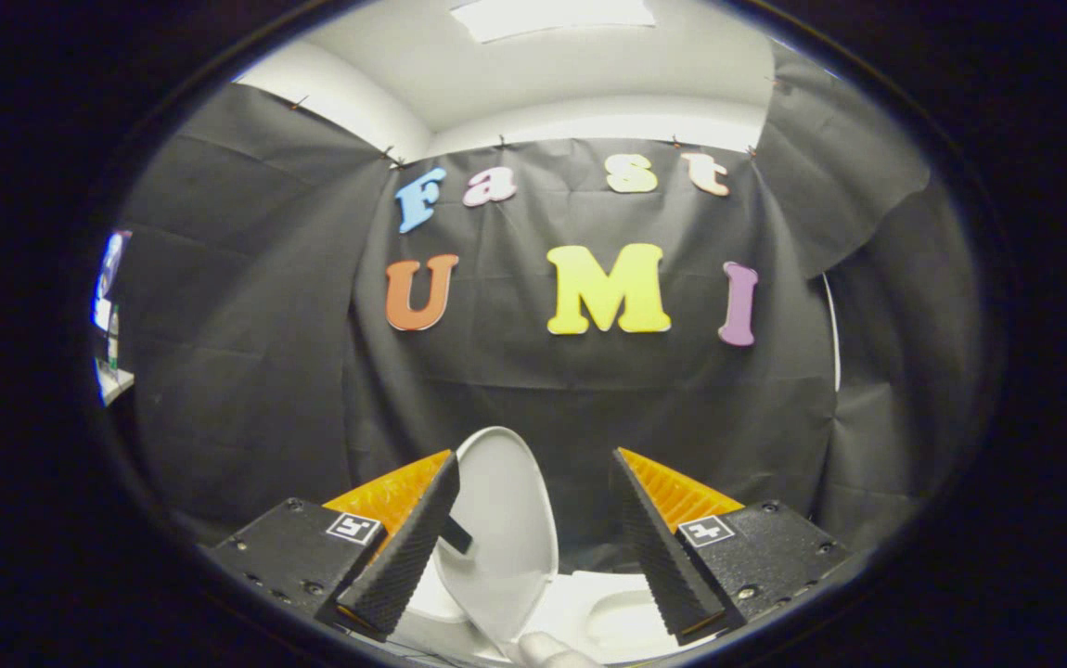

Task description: Open the toilet lid.

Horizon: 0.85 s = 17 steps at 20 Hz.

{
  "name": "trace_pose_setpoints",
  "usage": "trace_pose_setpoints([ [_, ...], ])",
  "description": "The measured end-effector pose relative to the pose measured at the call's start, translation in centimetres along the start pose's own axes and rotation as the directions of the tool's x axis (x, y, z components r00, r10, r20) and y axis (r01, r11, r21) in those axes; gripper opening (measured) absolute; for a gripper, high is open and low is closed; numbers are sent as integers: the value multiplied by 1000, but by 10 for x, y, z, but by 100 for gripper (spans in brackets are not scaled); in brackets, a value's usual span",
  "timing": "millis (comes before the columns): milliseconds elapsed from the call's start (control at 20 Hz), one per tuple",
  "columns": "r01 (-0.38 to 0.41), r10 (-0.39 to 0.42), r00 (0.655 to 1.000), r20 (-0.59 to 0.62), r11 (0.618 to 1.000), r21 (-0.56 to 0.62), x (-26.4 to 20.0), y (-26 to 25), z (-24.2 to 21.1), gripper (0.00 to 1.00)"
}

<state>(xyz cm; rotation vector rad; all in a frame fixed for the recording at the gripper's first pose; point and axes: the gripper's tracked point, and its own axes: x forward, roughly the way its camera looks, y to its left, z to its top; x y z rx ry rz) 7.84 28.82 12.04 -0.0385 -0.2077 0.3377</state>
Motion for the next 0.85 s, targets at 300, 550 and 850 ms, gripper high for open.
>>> trace_pose_setpoints([
  [300, 168, -168, 986, -9, 984, 57, -49, -125, -31, 100],
  [550, 272, -271, 961, -52, 962, 16, -80, -202, -80, 100],
  [850, 308, -290, 945, -149, 945, 112, -95, -234, -123, 100],
])
